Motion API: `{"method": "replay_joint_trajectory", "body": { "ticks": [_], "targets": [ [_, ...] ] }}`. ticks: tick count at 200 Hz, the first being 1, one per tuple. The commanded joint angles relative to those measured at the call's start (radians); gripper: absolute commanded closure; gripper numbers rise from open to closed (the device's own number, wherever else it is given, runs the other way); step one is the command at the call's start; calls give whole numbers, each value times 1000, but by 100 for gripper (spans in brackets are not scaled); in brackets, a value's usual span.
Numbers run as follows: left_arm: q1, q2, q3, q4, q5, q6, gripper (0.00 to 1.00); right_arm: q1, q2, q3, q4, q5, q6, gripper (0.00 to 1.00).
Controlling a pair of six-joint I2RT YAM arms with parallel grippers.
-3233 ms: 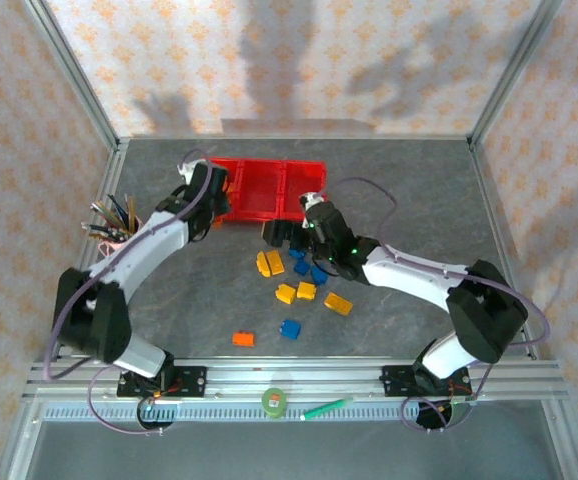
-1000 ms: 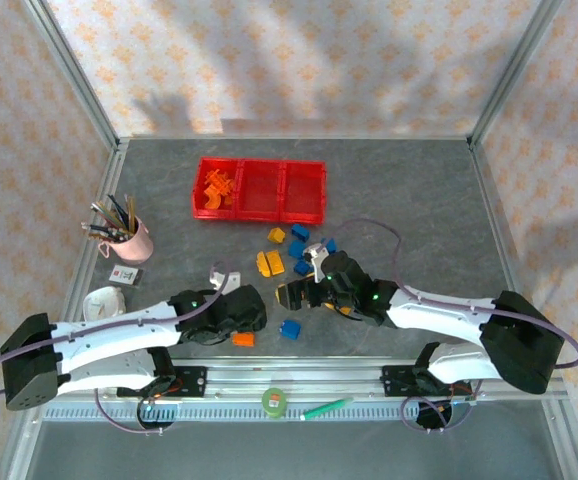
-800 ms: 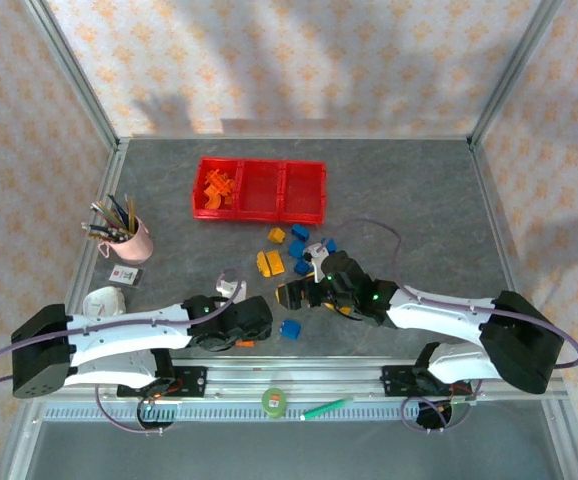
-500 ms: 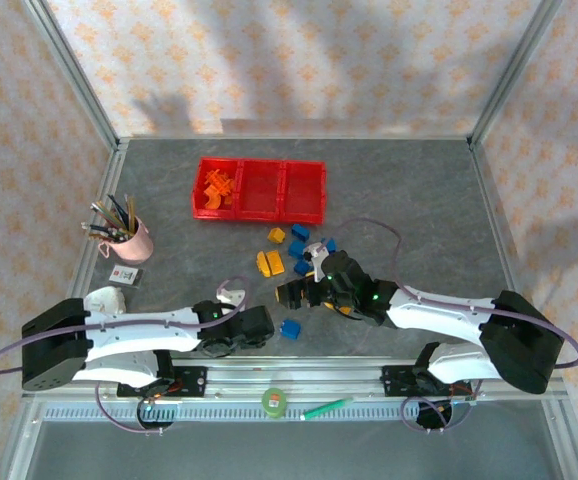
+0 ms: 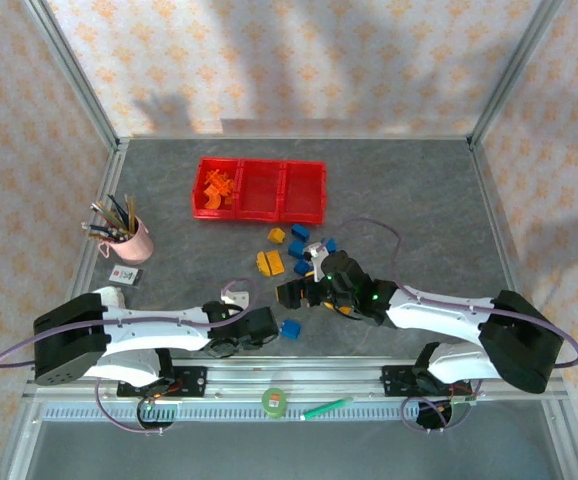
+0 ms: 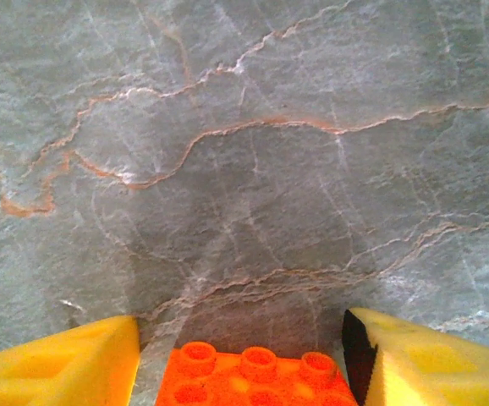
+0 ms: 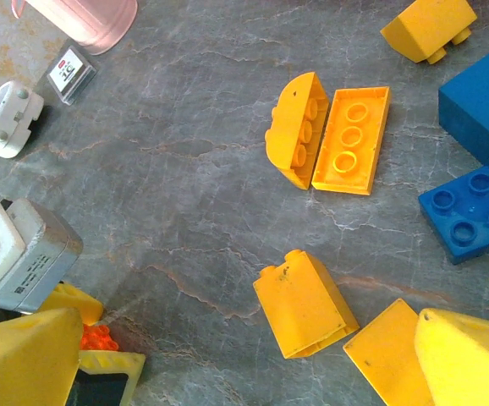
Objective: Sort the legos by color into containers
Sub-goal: Pick up the lego from the middle-left of the table, then place the lego in the container.
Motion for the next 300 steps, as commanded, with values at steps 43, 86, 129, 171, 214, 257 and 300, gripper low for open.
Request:
{"method": "replay_joint_trajectory", "body": {
  "ticks": [43,86,129,171,214,257,300],
  "targets": [
    [-10,-19,-21,60,17,-4,52,3,4,-6,20,36,5,0],
    [-10,-57,-4,16,-22,-14,55,2,-1,6,15,32,6,0],
    [45,-112,105,-98,-143,31,55,3,-23,54,12,26,13,0],
    [284,-153,236,-108,-252,238,55,-34,-4,161,-47,70,33,0],
    [624,-40,378,88,-201,517,54,-116,70,262,-79,63,56,0],
    [829,256,604,200,-143,633,54,-150,162,341,-91,74,44,0],
    [933,462,799,231,-158,652,54,-164,216,390,-97,64,32,0]
  ]
}}
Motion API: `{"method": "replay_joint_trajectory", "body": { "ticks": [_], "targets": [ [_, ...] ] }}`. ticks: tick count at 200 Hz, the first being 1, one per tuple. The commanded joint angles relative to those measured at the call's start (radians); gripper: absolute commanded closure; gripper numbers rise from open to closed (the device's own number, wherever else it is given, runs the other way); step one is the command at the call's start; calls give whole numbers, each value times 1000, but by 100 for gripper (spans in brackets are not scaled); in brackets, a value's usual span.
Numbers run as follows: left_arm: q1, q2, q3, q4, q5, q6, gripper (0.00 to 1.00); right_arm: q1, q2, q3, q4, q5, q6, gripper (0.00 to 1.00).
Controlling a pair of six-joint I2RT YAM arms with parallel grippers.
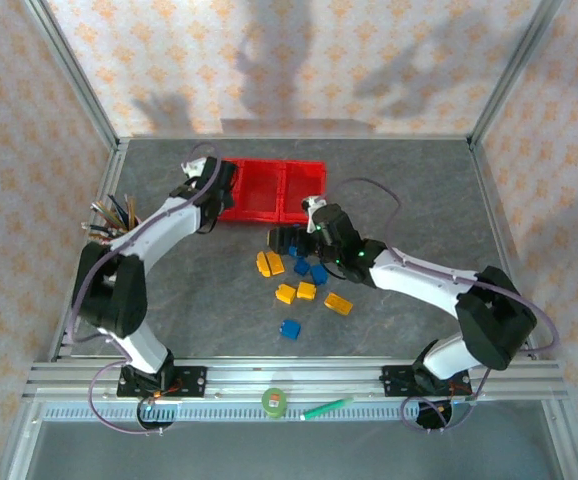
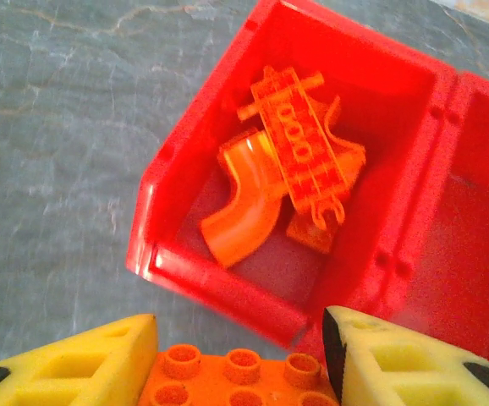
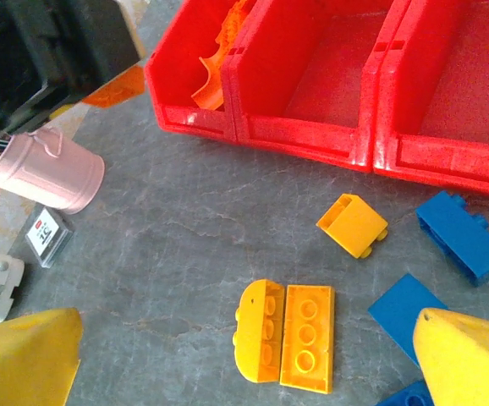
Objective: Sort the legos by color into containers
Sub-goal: Place the lego in the container.
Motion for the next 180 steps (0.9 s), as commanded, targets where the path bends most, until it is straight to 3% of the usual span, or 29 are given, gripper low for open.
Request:
{"method": "replay_joint_trajectory", "body": {
  "ticks": [1,81,100,153,180],
  "targets": [
    [45,62,88,50,0,50,54,-8,16,43,-11,16,-12,0],
    [84,339,352,3,3,83,48,-9,19,59,-44,37,-32,0],
    [86,360,390,-29,1,84,40,-9,13,61,-49,40,-34,0],
    [88,279,403,-86,8,97,32,-8,30,91,-85,39,-51,0],
    [86,142,281,-42,79,83,28,-2,57,120,-131,67,-62,0]
  ]
}}
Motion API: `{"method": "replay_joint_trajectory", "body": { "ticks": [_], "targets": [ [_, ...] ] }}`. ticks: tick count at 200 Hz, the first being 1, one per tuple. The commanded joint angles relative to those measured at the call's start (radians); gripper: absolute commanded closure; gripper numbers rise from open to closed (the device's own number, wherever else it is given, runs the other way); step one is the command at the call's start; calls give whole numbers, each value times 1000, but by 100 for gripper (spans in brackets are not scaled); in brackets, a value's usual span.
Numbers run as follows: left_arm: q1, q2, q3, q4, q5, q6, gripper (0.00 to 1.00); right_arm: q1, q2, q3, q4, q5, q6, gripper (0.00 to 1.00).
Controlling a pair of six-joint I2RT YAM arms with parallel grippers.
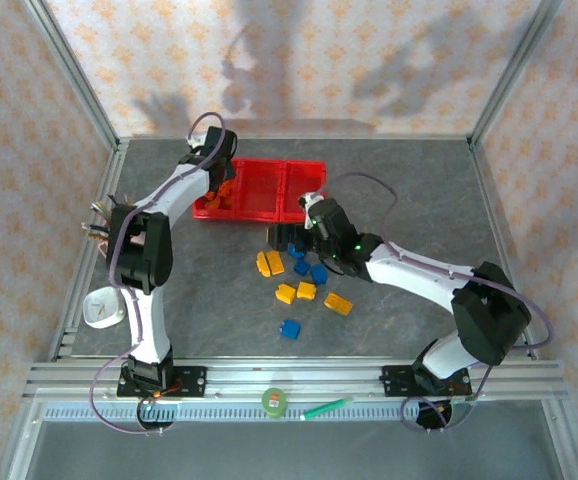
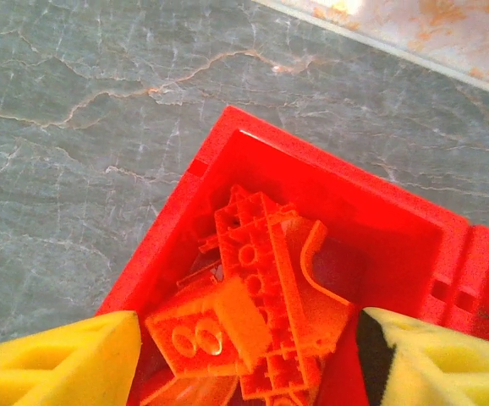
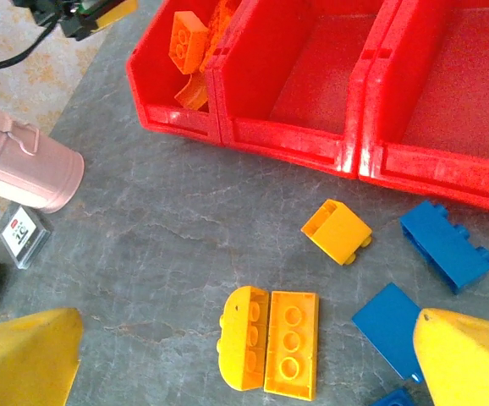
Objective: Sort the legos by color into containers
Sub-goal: Place the lego in the container, then pick up the lego from the center of the table.
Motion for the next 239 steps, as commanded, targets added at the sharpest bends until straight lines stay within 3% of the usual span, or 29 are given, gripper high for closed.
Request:
{"method": "replay_joint_trajectory", "body": {
  "ticks": [1,28,68,139,161,239],
  "targets": [
    [4,-154,-76,-8,52,4,28,3,27,53,-55,48,-27,0],
    [-3,-315,-254,55,151,-10,24,34,68,111,-127,103,-54,0],
    [-54,-590,-545,118,193,-41,19,94,165,227,-263,205,-74,0],
    [-109,-981,-920,116,277,-123,6,143,353,387,-397,238,-65,15],
    [-109,-1066,-987,108,289,-147,1,153,401,418,-405,244,-56,21],
    [-108,-1186,-1120,112,299,-230,1,182,542,513,-432,253,-31,41]
  ]
}}
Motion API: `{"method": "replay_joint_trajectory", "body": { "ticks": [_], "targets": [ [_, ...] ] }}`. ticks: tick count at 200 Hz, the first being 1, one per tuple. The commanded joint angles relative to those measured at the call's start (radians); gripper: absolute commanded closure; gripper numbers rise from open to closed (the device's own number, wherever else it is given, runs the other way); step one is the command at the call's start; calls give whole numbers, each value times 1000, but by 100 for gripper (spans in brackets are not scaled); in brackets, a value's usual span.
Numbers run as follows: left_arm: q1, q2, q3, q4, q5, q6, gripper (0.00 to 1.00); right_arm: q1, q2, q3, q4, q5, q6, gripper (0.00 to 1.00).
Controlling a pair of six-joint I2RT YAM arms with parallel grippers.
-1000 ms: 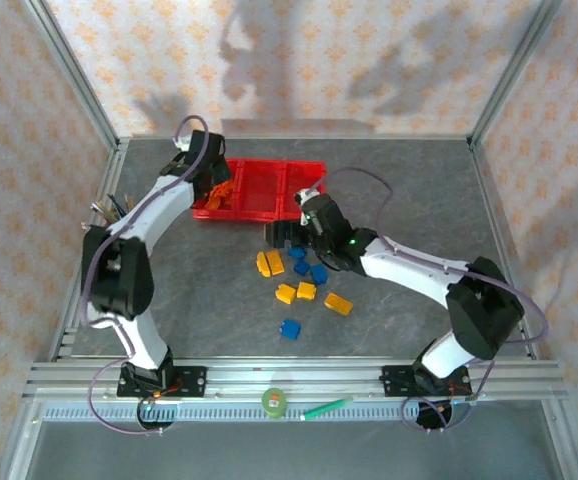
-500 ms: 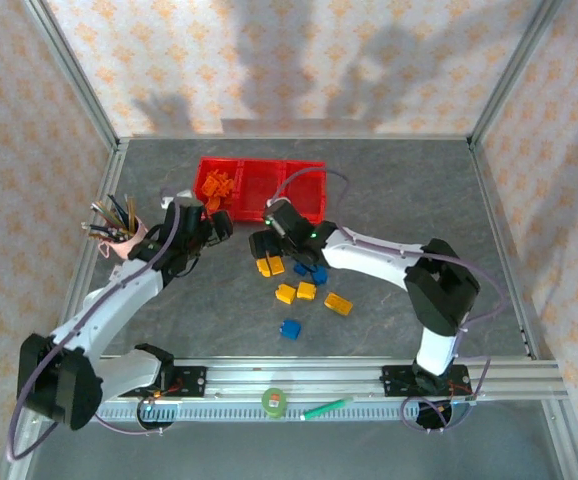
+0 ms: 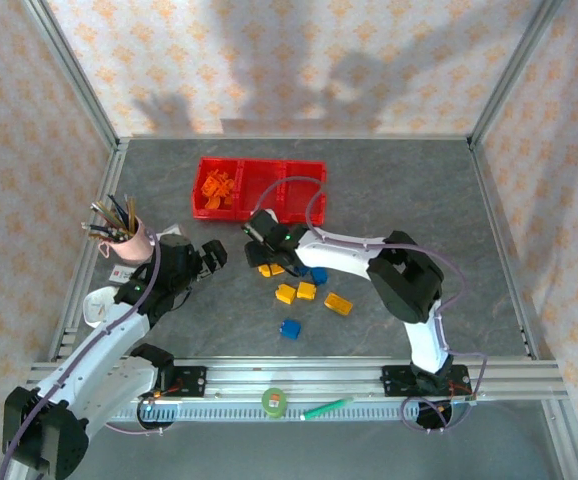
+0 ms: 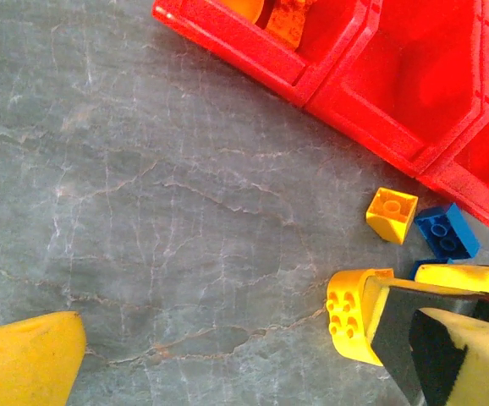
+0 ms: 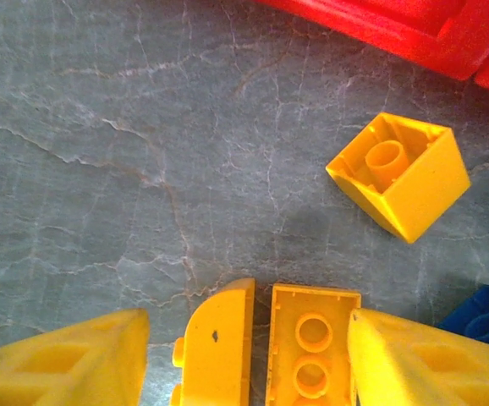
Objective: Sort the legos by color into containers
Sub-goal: Pick up the lego from the center of the table, then place the lego in the container.
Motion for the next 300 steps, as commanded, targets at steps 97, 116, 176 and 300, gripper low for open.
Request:
{"method": "replay_joint_trajectory", "body": {
  "ticks": [97,116,176,300],
  "targets": [
    [-3,-51,-39,2,-19,-49,1,27,111,92,-39,25,0,69],
    [-3,-51,-35,4,-16,-48,1,26,107,97,-43,28,0,74],
    [-3,-45,-9,10,-19,-44,1,5,44,165,-35,9,-4,79],
    [-1,139,98,139,-12,-51,1,-185,274,550,0,-3,-11,79]
  ]
}}
